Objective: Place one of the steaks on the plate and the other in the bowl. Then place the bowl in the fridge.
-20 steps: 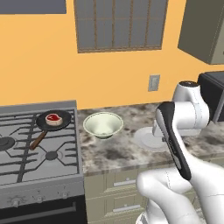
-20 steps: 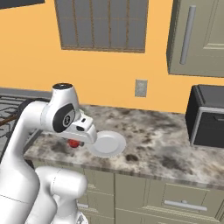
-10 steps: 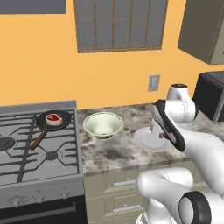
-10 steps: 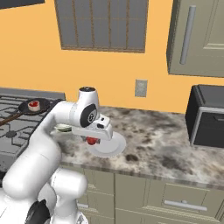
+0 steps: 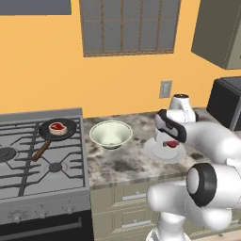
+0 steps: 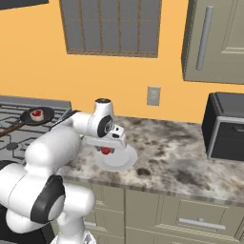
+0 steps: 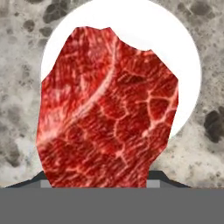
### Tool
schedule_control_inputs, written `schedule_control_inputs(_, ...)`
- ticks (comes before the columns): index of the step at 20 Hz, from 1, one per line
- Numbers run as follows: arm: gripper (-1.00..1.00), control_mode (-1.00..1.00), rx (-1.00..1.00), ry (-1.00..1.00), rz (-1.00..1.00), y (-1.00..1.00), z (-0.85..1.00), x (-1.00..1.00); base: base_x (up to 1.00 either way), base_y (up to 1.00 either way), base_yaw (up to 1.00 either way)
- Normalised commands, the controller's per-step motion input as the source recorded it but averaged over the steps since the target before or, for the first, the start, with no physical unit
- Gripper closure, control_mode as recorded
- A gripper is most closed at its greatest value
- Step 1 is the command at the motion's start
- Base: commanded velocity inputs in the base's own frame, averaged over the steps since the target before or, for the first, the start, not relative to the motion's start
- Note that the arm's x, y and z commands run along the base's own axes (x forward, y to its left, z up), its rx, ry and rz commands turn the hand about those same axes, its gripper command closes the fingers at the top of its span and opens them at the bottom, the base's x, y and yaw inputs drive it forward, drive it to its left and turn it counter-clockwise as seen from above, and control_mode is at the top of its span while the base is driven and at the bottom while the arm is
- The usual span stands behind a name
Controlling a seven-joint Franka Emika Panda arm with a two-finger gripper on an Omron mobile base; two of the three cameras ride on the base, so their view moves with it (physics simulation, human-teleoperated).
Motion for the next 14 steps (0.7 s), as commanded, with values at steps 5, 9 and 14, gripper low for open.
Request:
schedule_control_inputs(5,1.00,-1.00,0.00,0.00,0.06,-0.13,-0.56,0.25,0.00,0.00,0.00)
schedule_control_inputs(9,1.00,-1.00,0.00,0.00,0.01,-0.18,-0.47,0.00,0.00,0.00,0.00)
schedule_control_inputs(14,1.00,-1.00,0.02,0.00,0.00,-0.01,-0.34,0.01,0.00,0.00,0.00)
